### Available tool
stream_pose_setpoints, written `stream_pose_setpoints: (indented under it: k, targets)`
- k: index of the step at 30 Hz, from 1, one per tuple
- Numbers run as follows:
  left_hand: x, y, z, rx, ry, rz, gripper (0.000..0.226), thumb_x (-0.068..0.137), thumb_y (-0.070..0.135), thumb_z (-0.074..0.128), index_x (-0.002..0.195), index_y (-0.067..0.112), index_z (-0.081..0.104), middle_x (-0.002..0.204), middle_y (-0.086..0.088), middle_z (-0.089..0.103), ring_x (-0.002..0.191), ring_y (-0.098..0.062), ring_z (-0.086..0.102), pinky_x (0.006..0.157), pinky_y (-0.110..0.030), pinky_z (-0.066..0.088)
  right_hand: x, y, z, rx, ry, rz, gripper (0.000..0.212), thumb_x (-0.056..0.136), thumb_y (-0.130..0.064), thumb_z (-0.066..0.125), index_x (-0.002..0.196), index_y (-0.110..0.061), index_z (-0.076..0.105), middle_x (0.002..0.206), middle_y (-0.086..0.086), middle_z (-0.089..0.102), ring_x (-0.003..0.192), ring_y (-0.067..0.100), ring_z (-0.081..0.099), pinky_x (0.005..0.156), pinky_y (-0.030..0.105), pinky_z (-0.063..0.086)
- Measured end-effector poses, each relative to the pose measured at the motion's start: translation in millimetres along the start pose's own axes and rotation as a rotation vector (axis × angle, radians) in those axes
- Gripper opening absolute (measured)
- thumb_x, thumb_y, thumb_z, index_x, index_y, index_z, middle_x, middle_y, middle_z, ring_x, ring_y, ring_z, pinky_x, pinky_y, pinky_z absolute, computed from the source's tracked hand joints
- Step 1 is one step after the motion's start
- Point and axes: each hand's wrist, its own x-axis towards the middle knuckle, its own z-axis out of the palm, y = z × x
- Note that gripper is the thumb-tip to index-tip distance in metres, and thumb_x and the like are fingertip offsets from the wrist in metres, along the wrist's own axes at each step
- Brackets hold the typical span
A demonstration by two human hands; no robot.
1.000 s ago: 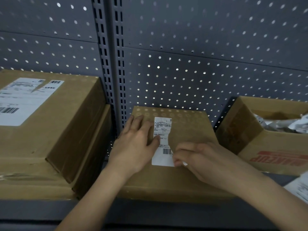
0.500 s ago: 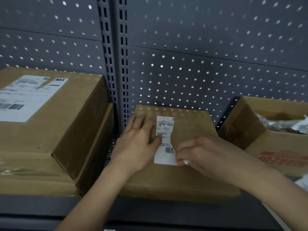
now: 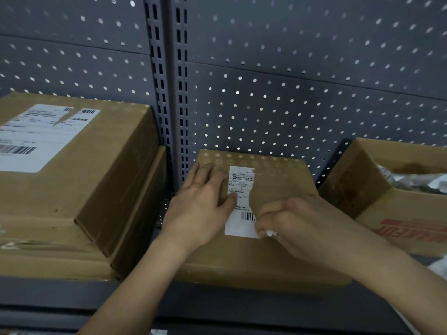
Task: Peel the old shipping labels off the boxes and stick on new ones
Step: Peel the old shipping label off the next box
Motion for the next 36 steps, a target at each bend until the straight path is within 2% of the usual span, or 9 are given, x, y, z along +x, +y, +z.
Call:
stream_pose_setpoints:
  k: [3,7,12,16,20,25,28,32,36]
  targets:
    - [-0.3,0.5,0.0,-0.001,-0.001,-0.001,0.048,0.095,0.051,0.045,0.140,0.039,0.036,0.158,0.011,0.020,0.149,-0.012,0.002,0.115,-0.039,0.023,0.0,1.5,0.0,-0.015,0.066,-0.039,0.024,0.092,-0.012,0.054,0.100,-0.032,0.066,0.103,-0.015,0.062,0.090,0.013,0.060,0.068,0.030,0.045]
    - [-0.6,-0.2,0.0,-0.009,0.001,0.000,0.048,0.095,0.051,0.045,0.141,0.039,0.036,0.158,0.010,0.020,0.149,-0.012,0.002,0.115,-0.039,0.023,-2.4,4.7,-2.0,-0.022,0.009,-0.044,0.021,0.094,-0.016,0.056,0.099,-0.032,0.068,0.103,-0.016,0.063,0.089,0.012,0.061,0.064,0.026,0.039]
    - [-0.8,-1.5,0.1,-0.014,-0.006,-0.008,0.048,0.095,0.052,0.046,0.140,0.041,0.036,0.158,0.011,0.019,0.149,-0.011,0.000,0.116,-0.042,0.023,0.1,-3.1,-5.9,-0.073,-0.060,-0.018,0.025,0.099,-0.018,0.046,0.113,-0.032,0.061,0.117,-0.015,0.055,0.104,0.014,0.056,0.076,0.031,0.045]
    - [0.4,0.0,0.0,-0.002,-0.004,-0.009,0.048,0.094,0.052,0.046,0.140,0.041,0.035,0.158,0.011,0.019,0.149,-0.012,0.001,0.114,-0.042,0.026,1.0,-8.4,-6.2,-0.121,-0.010,-0.029,0.023,0.086,-0.014,0.061,0.098,-0.033,0.065,0.102,-0.016,0.062,0.082,0.014,0.062,0.058,0.029,0.039]
    - [-0.2,0.4,-0.4,0.024,0.001,-0.018,0.047,0.094,0.054,0.044,0.138,0.042,0.036,0.158,0.011,0.020,0.149,-0.011,0.003,0.112,-0.042,0.029,2.0,-13.3,-5.1,-0.167,-0.040,0.031,0.033,0.095,-0.010,0.040,0.117,-0.029,0.054,0.119,-0.010,0.054,0.100,0.021,0.057,0.069,0.031,0.036]
    - [-1.2,1.2,-1.3,0.021,0.008,-0.018,0.046,0.093,0.056,0.044,0.137,0.044,0.036,0.158,0.013,0.021,0.149,-0.010,0.004,0.112,-0.042,0.029,-0.4,-12.8,-3.9,-0.170,-0.002,0.034,0.028,0.092,-0.011,0.044,0.108,-0.028,0.058,0.110,-0.011,0.058,0.094,0.021,0.060,0.068,0.033,0.042]
    - [-1.2,0.4,-2.3,0.010,0.004,-0.011,0.046,0.094,0.055,0.044,0.138,0.045,0.036,0.158,0.013,0.021,0.149,-0.010,0.003,0.112,-0.041,0.028,0.8,-7.6,-4.2,-0.151,0.044,-0.004,0.021,0.084,-0.013,0.060,0.092,-0.032,0.064,0.094,-0.015,0.062,0.079,0.015,0.063,0.057,0.028,0.039]
    - [-0.4,-1.2,-3.5,-0.018,-0.008,-0.009,0.048,0.095,0.053,0.044,0.141,0.045,0.035,0.159,0.013,0.019,0.149,-0.009,0.001,0.114,-0.038,0.024,-1.1,0.1,-8.2,-0.020,-0.004,0.049,0.023,0.099,-0.024,0.045,0.106,-0.036,0.064,0.115,-0.020,0.059,0.102,0.005,0.054,0.072,0.026,0.036]
    - [-1.3,-3.9,-6.5,-0.076,-0.041,0.010,0.048,0.099,0.045,0.042,0.146,0.045,0.032,0.161,0.012,0.014,0.149,-0.010,-0.003,0.118,-0.033,0.011,-1.2,-1.1,-13.2,-0.024,-0.040,0.028,0.023,0.100,-0.029,0.045,0.110,-0.038,0.064,0.119,-0.023,0.058,0.106,0.000,0.051,0.077,0.023,0.040]
